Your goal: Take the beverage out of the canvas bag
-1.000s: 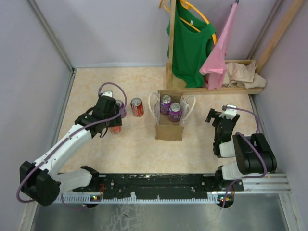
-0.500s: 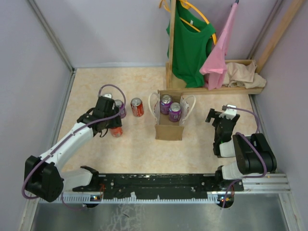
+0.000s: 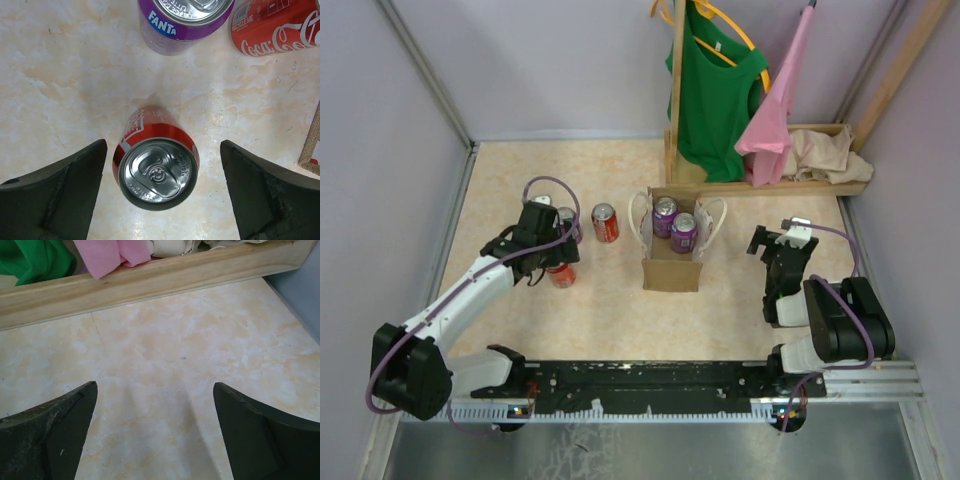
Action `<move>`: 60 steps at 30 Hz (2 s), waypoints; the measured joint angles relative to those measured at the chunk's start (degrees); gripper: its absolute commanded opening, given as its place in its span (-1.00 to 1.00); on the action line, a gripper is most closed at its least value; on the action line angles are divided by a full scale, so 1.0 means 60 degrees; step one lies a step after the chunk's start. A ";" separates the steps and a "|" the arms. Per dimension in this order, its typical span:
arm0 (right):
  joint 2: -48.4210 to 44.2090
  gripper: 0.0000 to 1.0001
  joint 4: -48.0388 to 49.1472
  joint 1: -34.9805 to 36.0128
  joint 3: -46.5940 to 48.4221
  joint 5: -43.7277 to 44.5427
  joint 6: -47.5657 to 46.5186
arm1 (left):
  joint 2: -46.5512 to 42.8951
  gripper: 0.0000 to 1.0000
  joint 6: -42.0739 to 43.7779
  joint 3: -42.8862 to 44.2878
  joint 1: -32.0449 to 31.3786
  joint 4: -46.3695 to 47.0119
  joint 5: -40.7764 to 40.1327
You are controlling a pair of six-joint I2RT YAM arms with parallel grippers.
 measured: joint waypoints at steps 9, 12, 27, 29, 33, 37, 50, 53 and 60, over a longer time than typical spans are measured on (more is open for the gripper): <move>0.0000 0.98 -0.0004 0.0000 0.0000 0.0000 0.0000 | -0.0251 0.99 0.0339 0.1388 0.0018 -0.0317 0.0423; 0.0000 0.98 -0.0004 0.0000 0.0000 0.0000 0.0000 | -0.0386 0.99 0.0630 0.2645 -0.0011 -0.0237 0.0954; 0.0000 0.98 0.0000 0.0000 0.0000 0.0000 0.0000 | 0.3064 0.95 0.2663 0.7839 -0.3559 0.0062 0.0805; 0.0000 0.98 0.0000 0.0000 0.0000 0.0000 0.0000 | 0.4003 0.96 0.2980 0.8393 -0.3759 -0.0142 0.0823; 0.0000 0.98 0.0000 0.0000 0.0000 0.0000 0.0000 | 0.5439 0.99 0.3515 0.9151 -0.3949 -0.0517 0.0969; 0.0000 0.98 -0.0004 0.0000 0.0000 0.0000 -0.0004 | 0.6583 0.97 0.4073 0.9635 -0.4080 -0.0754 0.1173; 0.0000 0.98 -0.0004 0.0000 0.0000 0.0000 0.0000 | 0.8036 0.89 0.4812 1.0400 -0.4244 -0.1107 0.2357; 0.0000 0.98 -0.0004 0.0000 0.0000 0.0000 0.0000 | 0.8185 0.84 0.5045 1.0400 -0.4266 -0.1111 0.2776; 0.0000 0.98 -0.0004 0.0000 0.0000 0.0000 -0.0004 | 0.8426 0.84 0.5767 1.0400 -0.4291 -0.1115 0.3351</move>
